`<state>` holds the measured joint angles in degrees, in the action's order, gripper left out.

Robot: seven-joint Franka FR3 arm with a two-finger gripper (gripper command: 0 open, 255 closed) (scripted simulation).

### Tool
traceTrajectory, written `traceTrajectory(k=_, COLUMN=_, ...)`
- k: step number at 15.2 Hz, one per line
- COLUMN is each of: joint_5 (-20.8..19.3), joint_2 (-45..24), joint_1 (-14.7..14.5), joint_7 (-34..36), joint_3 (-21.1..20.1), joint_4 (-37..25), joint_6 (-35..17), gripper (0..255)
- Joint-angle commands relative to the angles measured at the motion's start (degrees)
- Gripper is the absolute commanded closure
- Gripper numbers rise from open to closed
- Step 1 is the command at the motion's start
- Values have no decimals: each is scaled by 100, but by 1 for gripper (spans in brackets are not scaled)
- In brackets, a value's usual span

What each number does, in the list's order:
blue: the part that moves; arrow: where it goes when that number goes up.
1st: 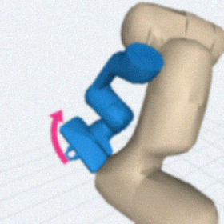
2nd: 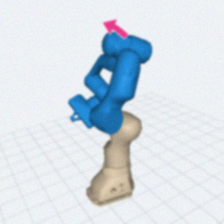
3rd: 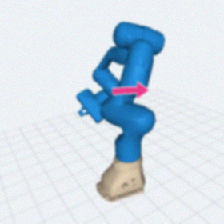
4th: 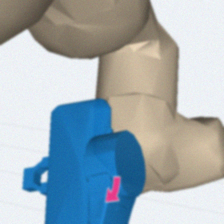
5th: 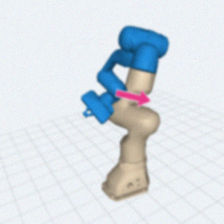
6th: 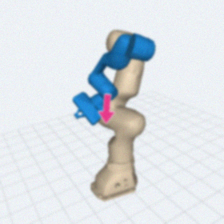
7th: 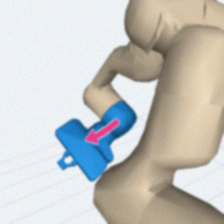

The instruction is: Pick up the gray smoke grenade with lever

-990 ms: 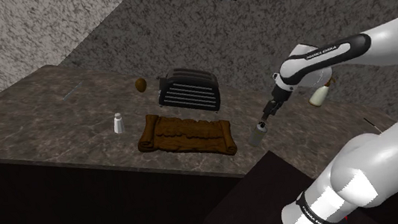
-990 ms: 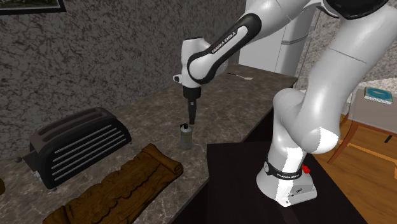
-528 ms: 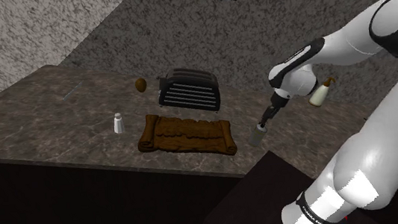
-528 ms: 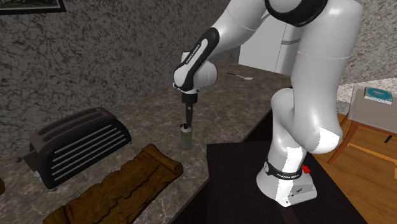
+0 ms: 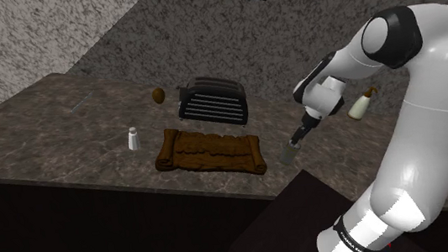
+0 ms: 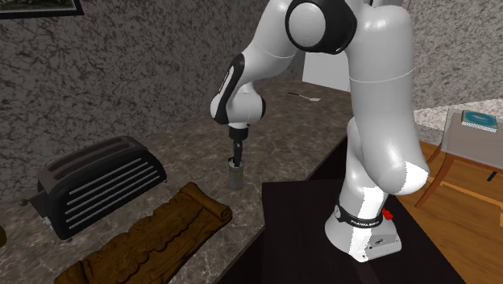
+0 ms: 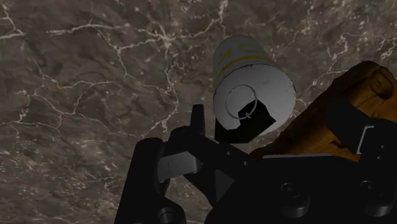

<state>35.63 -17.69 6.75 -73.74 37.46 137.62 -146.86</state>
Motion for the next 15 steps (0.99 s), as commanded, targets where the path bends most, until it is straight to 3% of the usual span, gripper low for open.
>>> traceTrajectory(k=1, joint_5=253, joint_2=-187, joint_1=117, joint_7=-198, joint_3=-148, joint_4=-48, joint_6=-79, gripper=0)
traceTrajectory(k=5, joint_5=425, joint_2=-319, joint_1=202, joint_7=-329, joint_3=-261, joint_4=-81, joint_6=-141, gripper=0)
traceTrajectory(k=6, joint_5=424, joint_2=-314, joint_1=201, joint_7=-331, joint_3=-260, joint_4=-74, joint_6=-144, gripper=255)
traceTrajectory(k=15, joint_5=425, joint_2=-319, joint_1=202, joint_7=-329, joint_3=-261, joint_4=-81, joint_6=-140, gripper=255)
